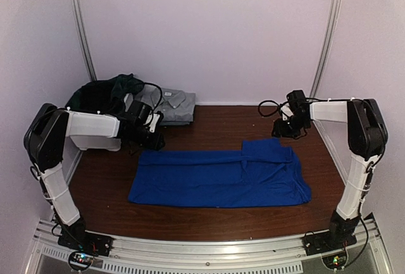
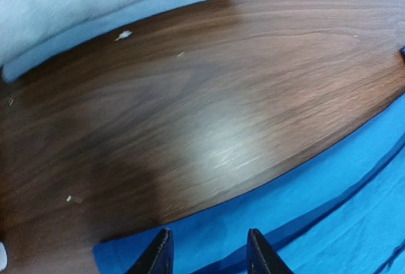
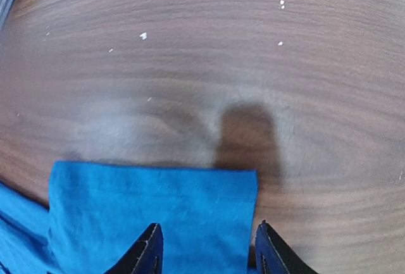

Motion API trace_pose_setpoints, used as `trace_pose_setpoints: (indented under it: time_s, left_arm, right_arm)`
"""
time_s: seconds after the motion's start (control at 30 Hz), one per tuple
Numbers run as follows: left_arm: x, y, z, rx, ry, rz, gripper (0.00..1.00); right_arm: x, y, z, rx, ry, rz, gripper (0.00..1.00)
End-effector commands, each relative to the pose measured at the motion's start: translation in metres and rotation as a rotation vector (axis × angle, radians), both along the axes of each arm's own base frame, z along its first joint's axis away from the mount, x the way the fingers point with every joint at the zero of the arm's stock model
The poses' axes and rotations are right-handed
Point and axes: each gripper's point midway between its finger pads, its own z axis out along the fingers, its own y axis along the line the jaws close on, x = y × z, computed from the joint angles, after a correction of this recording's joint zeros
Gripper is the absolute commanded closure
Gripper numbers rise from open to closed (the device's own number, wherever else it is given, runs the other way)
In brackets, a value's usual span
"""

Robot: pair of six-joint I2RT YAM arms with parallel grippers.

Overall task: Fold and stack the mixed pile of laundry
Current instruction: Fold the 1/3-folded T-shirt at the center of the board.

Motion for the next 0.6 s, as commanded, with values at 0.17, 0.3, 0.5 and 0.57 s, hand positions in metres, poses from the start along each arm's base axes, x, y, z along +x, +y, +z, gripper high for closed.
trace_pose_setpoints:
  time_s: [0.17,0.3,0.5,0.57]
  left_arm:
    - [0.028,-0.091,0.025,-0.145,-0.091,-0.159,0.52]
    - [0.045,-0.163,0.026,-0.224,-0.103,-0.236,0.52]
    - [0.06,-0.245,0.008,-0.349,-0.069,-0.304,0.51]
    - [0.064,-0.263,0.004,-0.405,-0.059,-0.317,0.5]
  right_arm:
    - [0.023,-0.015,-0.019,-0.027,0.033,-0.011,0.47]
    - [0.024,-0.016,-0.024,0.002,0.041,-0.012,0.47]
    - [0.02,-0.018,-0.03,0.055,0.053,-0.024,0.48]
    - [0.019,-0.017,-0.034,0.077,0.062,-0.023,0.48]
